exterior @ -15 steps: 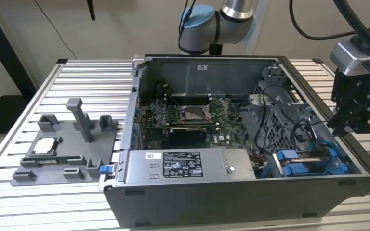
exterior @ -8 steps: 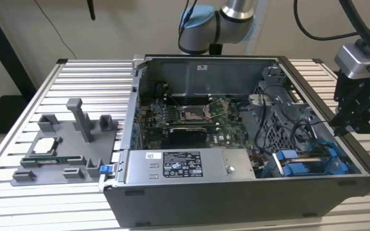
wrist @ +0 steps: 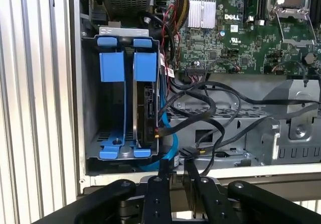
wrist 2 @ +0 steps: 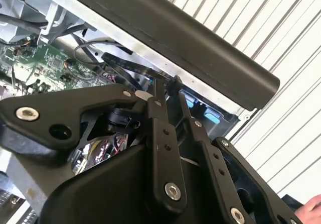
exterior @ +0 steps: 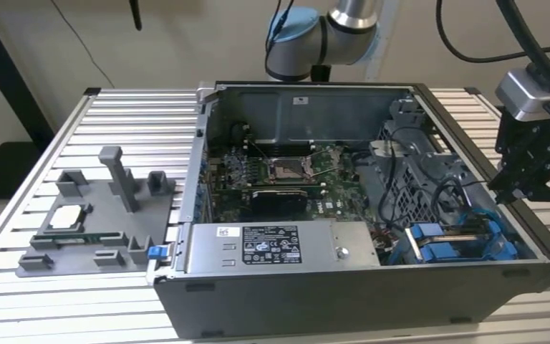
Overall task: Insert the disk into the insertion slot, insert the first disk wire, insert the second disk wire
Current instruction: 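Insert the second disk wire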
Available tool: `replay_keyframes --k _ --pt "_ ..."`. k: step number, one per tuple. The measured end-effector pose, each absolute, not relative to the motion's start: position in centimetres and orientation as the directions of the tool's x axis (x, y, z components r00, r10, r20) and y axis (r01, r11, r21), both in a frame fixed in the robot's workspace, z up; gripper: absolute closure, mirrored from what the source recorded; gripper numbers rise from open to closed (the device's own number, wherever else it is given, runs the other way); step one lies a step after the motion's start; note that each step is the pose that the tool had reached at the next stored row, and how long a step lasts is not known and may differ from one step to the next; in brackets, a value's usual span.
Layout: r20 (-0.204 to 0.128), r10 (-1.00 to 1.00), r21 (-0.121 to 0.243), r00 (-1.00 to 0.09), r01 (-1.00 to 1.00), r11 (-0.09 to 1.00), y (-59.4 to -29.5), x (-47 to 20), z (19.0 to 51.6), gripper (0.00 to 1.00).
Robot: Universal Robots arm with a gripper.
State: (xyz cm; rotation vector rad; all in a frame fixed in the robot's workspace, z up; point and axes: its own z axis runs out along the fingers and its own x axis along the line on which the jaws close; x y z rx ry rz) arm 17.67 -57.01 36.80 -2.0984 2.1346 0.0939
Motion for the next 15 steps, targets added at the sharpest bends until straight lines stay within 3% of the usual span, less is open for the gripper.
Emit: replay_keyframes --k 15 --pt "-0.154 -0.988 -0.046 -0.014 -0.999 0.022 -57.67 18.09 36.52 0.00"
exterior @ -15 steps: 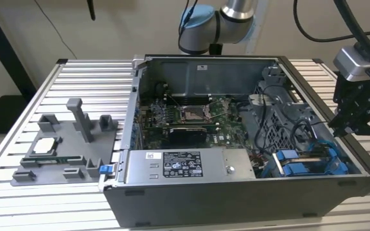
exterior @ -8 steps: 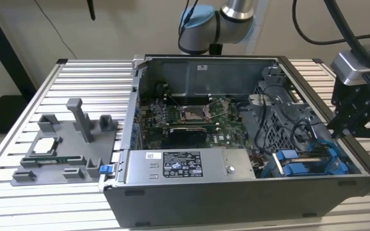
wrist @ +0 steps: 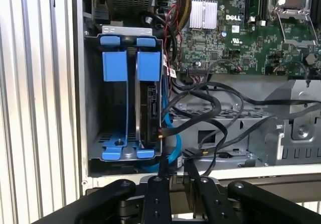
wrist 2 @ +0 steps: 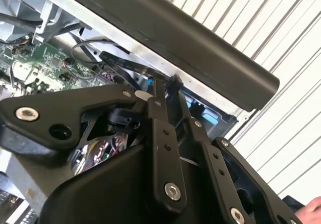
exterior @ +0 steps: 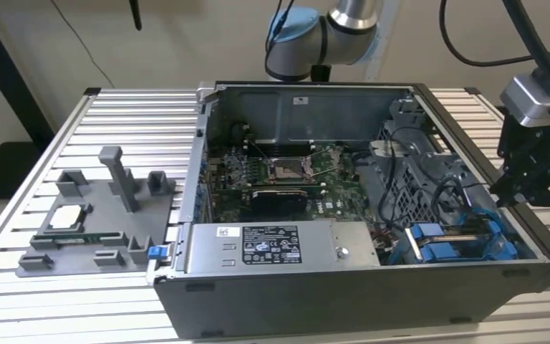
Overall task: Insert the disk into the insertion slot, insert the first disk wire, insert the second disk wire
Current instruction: 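Insert the second disk wire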
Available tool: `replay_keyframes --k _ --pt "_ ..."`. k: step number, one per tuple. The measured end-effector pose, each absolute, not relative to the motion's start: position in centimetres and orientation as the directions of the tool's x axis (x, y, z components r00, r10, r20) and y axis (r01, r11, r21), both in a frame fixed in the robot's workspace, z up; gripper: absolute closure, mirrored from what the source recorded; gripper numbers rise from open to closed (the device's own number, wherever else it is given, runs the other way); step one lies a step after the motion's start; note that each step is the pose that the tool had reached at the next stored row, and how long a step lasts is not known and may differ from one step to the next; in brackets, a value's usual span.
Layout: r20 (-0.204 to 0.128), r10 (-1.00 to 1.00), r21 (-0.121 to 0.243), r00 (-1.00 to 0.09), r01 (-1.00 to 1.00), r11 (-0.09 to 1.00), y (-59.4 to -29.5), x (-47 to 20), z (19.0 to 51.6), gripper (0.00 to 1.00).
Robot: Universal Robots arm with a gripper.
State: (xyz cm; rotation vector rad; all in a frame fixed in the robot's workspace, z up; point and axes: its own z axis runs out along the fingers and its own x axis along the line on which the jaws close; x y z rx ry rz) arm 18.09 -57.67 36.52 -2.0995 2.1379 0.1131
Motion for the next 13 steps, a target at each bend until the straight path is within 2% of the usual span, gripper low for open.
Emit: replay_keyframes --k 5,10,13 --pt "-0.159 -0.987 -0.044 -0.015 -0.999 0.022 -58.18 18.38 36.29 0.00" --pt "-0.203 -0.979 -0.043 -0.016 -0.999 0.026 -58.18 18.39 35.95 0.00" --pt "-0.217 -0.976 -0.043 -0.016 -0.999 0.026 -58.18 18.39 35.78 0.00"
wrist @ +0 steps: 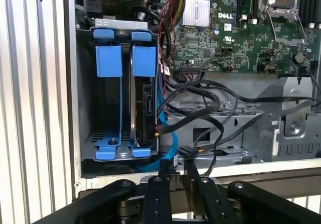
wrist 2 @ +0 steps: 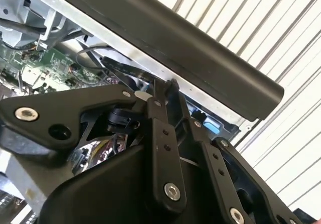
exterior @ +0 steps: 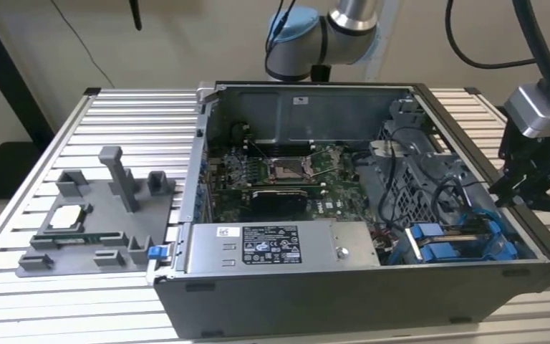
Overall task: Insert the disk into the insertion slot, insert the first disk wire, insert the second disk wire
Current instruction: 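Insert the second disk wire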
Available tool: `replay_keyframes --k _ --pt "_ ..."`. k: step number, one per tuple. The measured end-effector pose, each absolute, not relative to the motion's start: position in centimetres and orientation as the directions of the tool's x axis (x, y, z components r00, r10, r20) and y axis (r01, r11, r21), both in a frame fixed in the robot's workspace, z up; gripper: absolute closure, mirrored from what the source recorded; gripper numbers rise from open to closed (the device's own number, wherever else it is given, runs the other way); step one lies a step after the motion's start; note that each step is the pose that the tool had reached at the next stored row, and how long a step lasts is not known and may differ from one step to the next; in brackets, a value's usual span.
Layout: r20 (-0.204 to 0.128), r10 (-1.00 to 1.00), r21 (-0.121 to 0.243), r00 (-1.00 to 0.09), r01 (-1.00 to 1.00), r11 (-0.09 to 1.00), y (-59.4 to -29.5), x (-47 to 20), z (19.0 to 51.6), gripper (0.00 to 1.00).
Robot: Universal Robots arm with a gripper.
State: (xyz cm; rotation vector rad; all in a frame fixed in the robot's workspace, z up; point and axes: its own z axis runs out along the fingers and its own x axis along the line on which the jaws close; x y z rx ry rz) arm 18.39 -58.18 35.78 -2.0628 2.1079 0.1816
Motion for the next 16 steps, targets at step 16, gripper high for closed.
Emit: replay_keyframes --k 16 --pt "-0.259 -0.966 -0.042 -0.016 -0.999 0.028 -58.18 18.36 35.73 1.00"
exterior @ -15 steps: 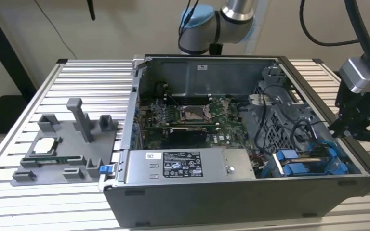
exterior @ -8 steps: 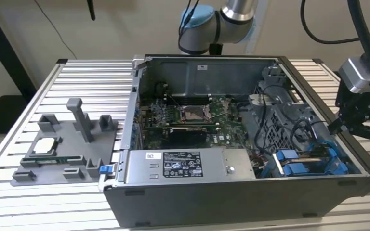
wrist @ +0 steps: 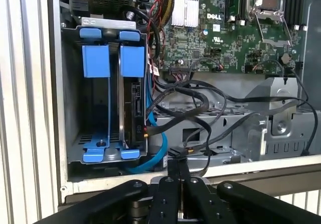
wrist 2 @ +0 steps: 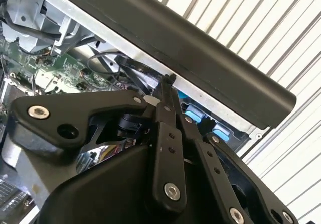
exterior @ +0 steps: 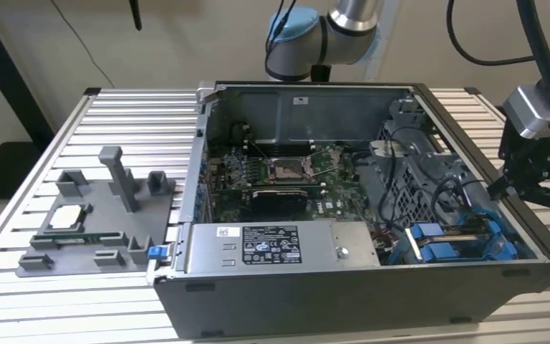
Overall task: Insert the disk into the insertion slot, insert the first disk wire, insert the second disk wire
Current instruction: 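Insert the second disk wire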
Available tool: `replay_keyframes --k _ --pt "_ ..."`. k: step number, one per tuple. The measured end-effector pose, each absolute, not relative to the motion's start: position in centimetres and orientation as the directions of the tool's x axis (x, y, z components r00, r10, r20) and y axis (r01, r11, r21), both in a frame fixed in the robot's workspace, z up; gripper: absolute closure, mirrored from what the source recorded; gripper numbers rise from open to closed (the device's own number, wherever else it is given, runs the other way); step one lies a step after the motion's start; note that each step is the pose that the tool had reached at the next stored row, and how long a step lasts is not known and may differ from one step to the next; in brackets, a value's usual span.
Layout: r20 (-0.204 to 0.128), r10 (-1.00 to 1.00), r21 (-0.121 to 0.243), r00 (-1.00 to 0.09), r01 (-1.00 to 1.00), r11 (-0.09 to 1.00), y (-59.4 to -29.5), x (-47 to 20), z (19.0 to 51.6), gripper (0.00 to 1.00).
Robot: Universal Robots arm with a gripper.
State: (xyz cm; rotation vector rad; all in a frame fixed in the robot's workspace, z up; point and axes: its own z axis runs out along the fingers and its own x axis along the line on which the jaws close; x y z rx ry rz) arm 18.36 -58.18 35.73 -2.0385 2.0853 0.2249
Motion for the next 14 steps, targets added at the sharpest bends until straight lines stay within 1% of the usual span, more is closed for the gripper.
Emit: replay_keyframes --k 5,12,13,14 --pt "-0.259 -0.966 -0.041 -0.017 -0.999 0.028 -58.2 18.3 37.3 1.00" --pt "-0.259 -0.966 -0.039 -0.017 -0.999 0.028 -58.5 18.6 37.3 1.00" --pt "-0.259 -0.966 -0.039 -0.017 -0.999 0.028 -58.6 18.6 37.3 0.00" --pt "-0.259 -0.966 -0.039 -0.017 -0.999 0.028 -58.7 18.6 37.2 0.00"
